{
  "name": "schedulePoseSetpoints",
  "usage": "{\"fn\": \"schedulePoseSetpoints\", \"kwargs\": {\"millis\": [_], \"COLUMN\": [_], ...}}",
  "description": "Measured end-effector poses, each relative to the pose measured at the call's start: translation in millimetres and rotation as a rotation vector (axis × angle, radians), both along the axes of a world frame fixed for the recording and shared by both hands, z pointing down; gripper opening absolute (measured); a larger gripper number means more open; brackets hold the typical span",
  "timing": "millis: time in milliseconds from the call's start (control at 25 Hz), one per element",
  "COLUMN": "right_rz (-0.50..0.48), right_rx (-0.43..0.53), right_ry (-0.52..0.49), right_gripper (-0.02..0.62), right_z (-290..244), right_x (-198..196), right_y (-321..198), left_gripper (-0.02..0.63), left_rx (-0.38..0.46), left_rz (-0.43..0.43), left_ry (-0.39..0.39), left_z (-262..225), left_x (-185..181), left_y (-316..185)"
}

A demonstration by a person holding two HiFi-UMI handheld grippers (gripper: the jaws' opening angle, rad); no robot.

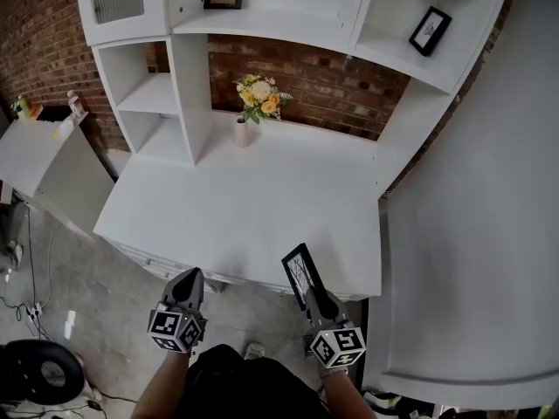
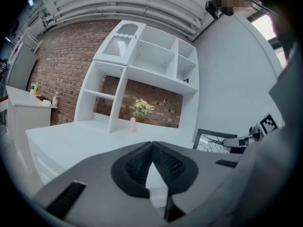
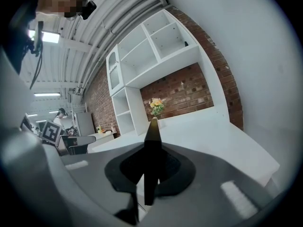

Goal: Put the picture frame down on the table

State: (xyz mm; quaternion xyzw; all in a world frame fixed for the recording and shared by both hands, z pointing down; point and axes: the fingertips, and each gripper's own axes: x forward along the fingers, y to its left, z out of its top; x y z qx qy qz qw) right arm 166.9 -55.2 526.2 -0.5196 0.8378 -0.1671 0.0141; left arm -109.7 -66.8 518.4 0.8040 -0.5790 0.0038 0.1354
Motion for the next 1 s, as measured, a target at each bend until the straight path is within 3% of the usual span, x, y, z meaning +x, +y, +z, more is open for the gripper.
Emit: {"fn": "schedulePoseSetpoints", "kwargs": {"millis": [440, 1000], "right_rz": [-0.017, -0.006], "right_rx": [-0.024, -0.053], "right_ry": [0.002, 0.013], "right_gripper": [0.023, 0.023], "right_z": [10, 21], "right_x": [-15, -56], "right_y": [-37, -113], "left_gripper": [0.003, 0.003], "left_rx": [-0.027, 0.005], "left_rz": [0.008, 0.052], "left_ry": [-0.001, -0.024], "left_z": [12, 1], "left_x": [-4, -27], "left_y": [-38, -131]}}
